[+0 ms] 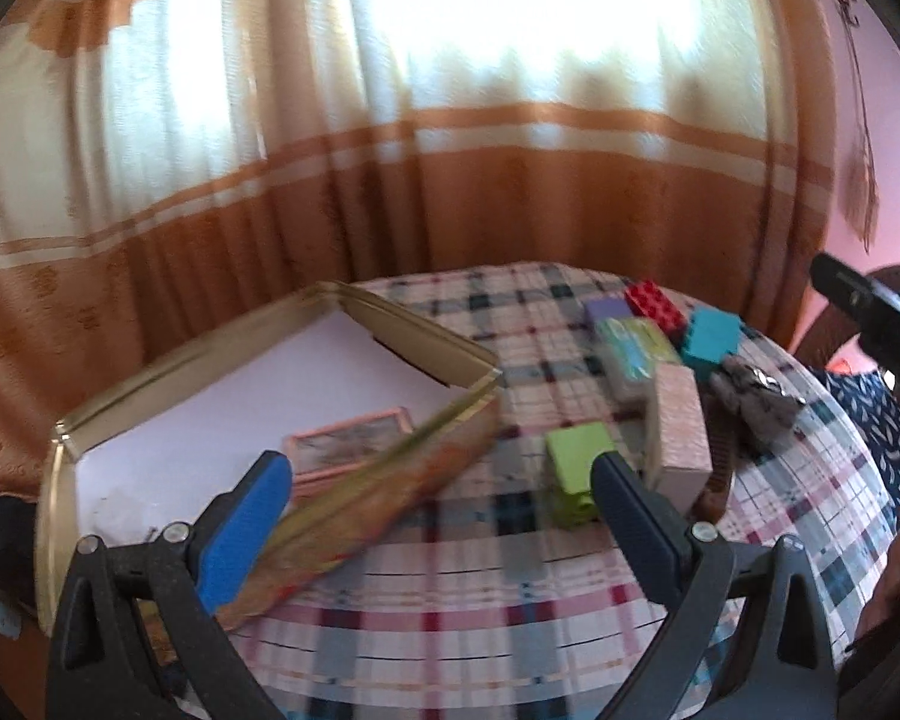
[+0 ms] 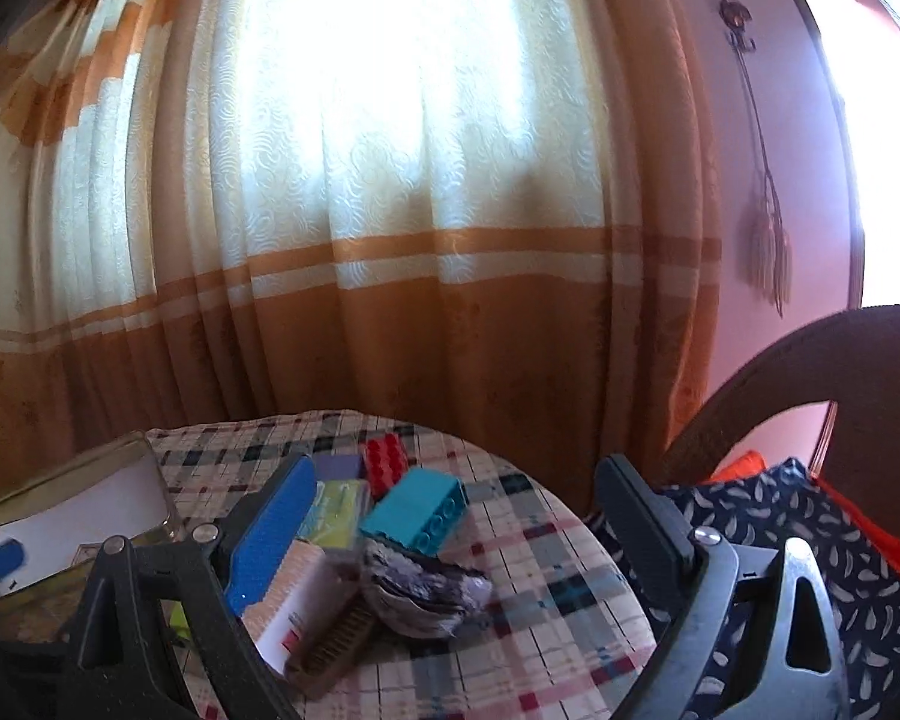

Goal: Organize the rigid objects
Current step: 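Return to the table and grasp the green toy brick with the left tool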

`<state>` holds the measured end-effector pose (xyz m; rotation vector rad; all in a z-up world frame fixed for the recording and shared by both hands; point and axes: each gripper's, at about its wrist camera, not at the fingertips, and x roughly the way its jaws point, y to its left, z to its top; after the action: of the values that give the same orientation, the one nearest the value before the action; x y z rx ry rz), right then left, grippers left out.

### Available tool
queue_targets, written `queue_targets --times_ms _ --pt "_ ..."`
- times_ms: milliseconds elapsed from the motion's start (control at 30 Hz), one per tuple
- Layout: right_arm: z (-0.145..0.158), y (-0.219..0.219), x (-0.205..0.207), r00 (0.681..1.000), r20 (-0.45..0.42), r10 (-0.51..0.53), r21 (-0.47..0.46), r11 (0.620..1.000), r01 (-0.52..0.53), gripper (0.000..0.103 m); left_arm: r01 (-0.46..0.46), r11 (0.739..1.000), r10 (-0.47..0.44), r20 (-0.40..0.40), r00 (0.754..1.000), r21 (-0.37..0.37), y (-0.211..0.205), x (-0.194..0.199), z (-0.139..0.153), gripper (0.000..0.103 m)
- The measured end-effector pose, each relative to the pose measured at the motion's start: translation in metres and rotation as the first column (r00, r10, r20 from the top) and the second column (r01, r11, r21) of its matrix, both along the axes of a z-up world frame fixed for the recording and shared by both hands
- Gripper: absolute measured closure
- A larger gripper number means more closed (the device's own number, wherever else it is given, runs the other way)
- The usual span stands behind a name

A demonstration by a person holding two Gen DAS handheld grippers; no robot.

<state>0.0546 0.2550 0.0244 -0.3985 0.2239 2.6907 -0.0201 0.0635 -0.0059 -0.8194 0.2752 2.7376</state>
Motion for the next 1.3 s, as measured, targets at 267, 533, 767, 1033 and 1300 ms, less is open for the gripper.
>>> queue_targets --times_ms 267,533,767,1033,1300 --pt "0.0 0.005 0.007 1.0 -0.025 0.009 -0.026 1.0 -0.009 0.007 0.064 0.998 -0.064 0.041 0.997 0.002 0.027 -0.005 -0.004 0.012" --pt "-0.002 0.012 0.01 0.999 -0.028 0.02 -0.067 0.998 -0.021 0.007 0.087 0.996 -0.087 0.183 0.979 0.009 0.047 -0.027 -0.024 0.039" --pt "-0.003 0.015 0.01 0.999 -0.026 0.022 -0.086 0.996 -0.024 0.007 0.043 0.998 -0.053 0.305 0.951 0.041 0.048 -0.046 -0.039 0.043" --pt "-0.005 0.019 0.007 1.0 -0.006 0.021 -0.114 0.993 -0.022 0.007 0.093 0.993 -0.112 0.31 0.944 0.075 0.052 -0.043 -0.038 0.072" --pt "-0.007 0.021 0.006 1.0 0.011 0.025 -0.133 0.991 -0.024 0.009 0.101 0.98 -0.134 0.19 0.973 0.174 0.03 -0.018 -0.019 0.072"
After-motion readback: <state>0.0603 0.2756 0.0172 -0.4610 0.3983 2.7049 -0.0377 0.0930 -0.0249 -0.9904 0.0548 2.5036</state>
